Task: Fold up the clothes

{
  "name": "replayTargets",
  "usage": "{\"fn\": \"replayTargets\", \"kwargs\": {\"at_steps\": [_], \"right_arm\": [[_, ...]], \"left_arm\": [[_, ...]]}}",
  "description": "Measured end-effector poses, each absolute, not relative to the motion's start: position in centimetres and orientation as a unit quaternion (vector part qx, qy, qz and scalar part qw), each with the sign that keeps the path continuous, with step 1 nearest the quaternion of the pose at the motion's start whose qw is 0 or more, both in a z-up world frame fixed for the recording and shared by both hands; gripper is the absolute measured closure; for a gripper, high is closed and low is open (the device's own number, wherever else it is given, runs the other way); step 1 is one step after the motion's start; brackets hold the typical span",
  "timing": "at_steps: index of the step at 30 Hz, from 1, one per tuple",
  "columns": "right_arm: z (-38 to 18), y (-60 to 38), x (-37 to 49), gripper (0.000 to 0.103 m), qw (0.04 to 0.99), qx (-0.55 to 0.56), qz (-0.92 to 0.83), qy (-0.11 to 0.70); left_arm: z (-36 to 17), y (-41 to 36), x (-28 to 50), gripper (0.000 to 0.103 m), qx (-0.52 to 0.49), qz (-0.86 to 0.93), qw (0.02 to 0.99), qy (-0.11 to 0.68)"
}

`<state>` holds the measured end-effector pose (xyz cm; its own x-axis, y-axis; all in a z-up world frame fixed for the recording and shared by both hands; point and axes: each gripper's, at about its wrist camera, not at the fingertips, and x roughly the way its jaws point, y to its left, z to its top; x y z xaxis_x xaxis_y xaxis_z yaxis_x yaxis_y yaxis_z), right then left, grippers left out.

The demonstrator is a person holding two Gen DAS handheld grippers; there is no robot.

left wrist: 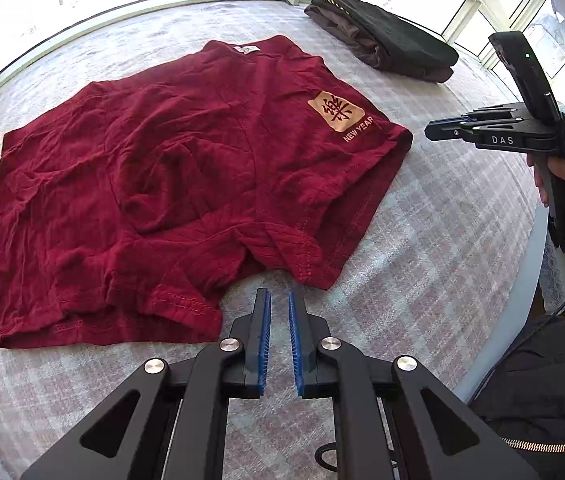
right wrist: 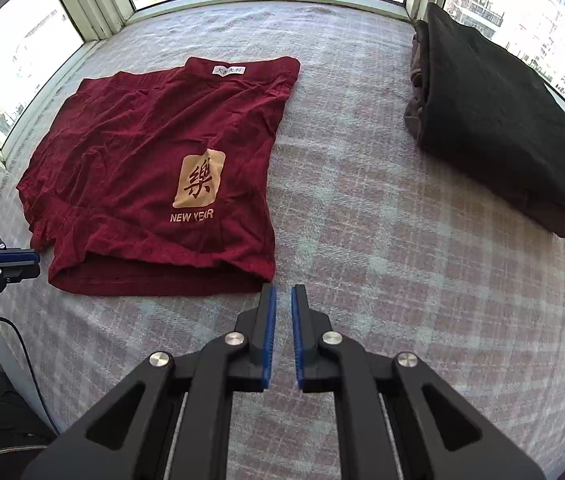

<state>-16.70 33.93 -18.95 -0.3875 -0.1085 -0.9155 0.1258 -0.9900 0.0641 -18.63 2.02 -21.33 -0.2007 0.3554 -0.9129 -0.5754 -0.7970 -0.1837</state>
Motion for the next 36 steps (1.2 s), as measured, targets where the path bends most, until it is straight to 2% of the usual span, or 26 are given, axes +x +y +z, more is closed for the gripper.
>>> {"fn": "replayTargets", "kwargs": {"at_steps": [2, 4, 9, 14, 18, 22, 26, 30, 31, 33, 36], "right_arm": [[-17.2, 33.2, -16.6, 0.092, 0.084, 0.526, -0.846, 0.010], [-16.8, 31.2, -18.2, 0.085, 0.111, 0.518, -0.848, 0.012], [-20.2, 26.2, -22.9, 0.084, 0.149, 0.539, -0.828, 0.035], [-23.7, 25.4, -23.6, 0.084, 0.136, 0.562, -0.813, 0.071], [-23.5, 28.9, -22.9, 0.085, 0.106, 0.581, -0.807, 0.019], [-20.3, 29.9, -23.1, 0.084, 0.100, 0.551, -0.828, -0.024], [-19.6, 27.8, -26.8, 0.071, 0.117, 0.525, -0.843, -0.012], [-21.8, 25.7, -30.7, 0.071, 0.131, 0.534, -0.835, 0.020], [-22.6, 25.6, -31.3, 0.071, 0.129, 0.542, -0.830, 0.031], [-23.3, 26.0, -31.6, 0.072, 0.120, 0.539, -0.832, 0.050], [-23.1, 28.3, -31.8, 0.072, 0.076, 0.545, -0.834, 0.037]], "left_arm": [[-20.8, -1.0, -20.5, 0.093, -0.552, 0.789, 0.256, 0.090], [-20.6, -4.1, -22.5, 0.095, -0.549, 0.805, 0.212, 0.074], [-21.9, -8.7, -26.4, 0.095, -0.546, 0.819, 0.171, 0.049], [-23.7, -9.9, -26.9, 0.092, -0.550, 0.817, 0.160, 0.068], [-23.6, -11.5, -26.4, 0.092, -0.559, 0.813, 0.138, 0.078], [-21.7, -11.4, -28.0, 0.092, -0.536, 0.828, 0.150, 0.066], [-21.1, -9.3, -32.3, 0.088, -0.518, 0.834, 0.185, 0.048], [-22.8, -8.2, -36.1, 0.089, -0.522, 0.832, 0.185, 0.042], [-23.2, -8.1, -36.8, 0.087, -0.527, 0.829, 0.179, 0.047], [-23.4, -8.2, -37.3, 0.090, -0.526, 0.832, 0.164, 0.061], [-23.0, -10.1, -37.5, 0.091, -0.529, 0.836, 0.123, 0.077]]}}
